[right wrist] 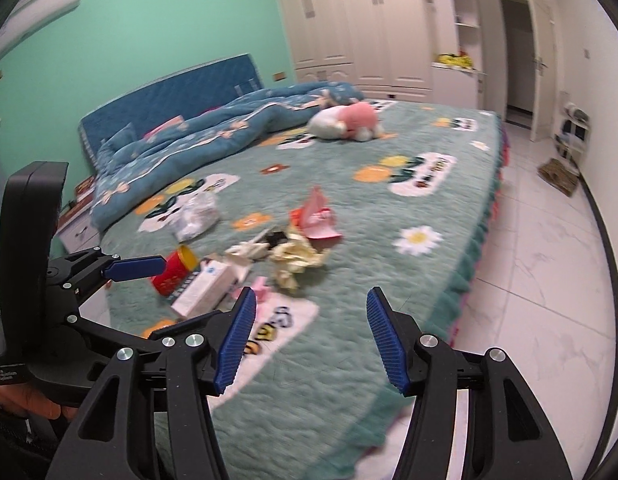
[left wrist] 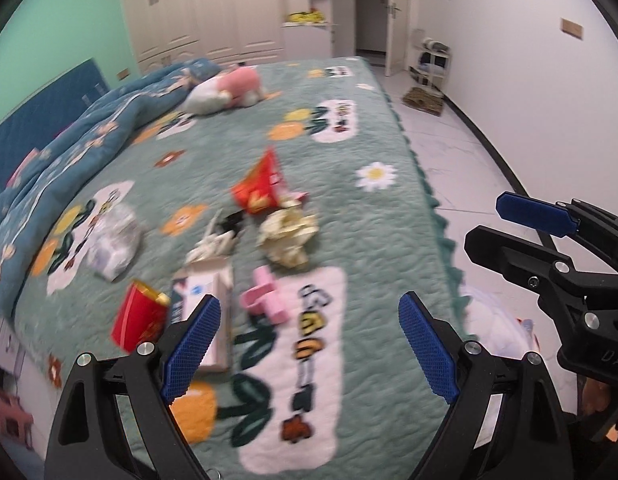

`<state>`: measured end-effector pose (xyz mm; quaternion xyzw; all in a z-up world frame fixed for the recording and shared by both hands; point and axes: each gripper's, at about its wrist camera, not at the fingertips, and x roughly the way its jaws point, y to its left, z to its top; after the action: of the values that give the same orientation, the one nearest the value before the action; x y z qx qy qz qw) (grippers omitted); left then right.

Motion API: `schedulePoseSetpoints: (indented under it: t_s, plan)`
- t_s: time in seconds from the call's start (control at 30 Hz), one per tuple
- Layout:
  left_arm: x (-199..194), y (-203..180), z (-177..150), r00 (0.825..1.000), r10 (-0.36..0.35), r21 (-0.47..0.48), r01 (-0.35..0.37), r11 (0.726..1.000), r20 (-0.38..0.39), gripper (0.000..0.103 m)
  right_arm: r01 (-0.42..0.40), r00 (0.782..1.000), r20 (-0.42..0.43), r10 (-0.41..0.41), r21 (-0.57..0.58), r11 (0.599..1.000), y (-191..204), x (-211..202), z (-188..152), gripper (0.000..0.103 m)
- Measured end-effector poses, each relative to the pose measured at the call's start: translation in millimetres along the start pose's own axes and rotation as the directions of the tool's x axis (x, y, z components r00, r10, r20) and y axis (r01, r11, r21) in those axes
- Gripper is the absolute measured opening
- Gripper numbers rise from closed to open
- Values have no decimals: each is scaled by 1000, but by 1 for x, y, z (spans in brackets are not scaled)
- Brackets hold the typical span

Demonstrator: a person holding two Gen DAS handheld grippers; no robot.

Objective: Collect trash
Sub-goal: 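Move both open tools back over the bed toward the remaining trash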

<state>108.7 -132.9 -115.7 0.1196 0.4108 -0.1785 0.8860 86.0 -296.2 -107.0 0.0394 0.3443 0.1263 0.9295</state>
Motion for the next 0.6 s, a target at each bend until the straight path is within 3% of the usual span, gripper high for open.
schedulePoseSetpoints:
  t_s: [0.33, 0.6]
  plan:
    - [5, 65, -20, 998, 50, -129, -56, 990, -46, 89, -79, 996, -53, 75, -74, 994, 50, 42, 16, 58]
    - [18, 89, -26, 996, 51, -172, -63, 983, -75, 89, -99, 992, -89, 90, -98, 990, 65, 70, 22, 58]
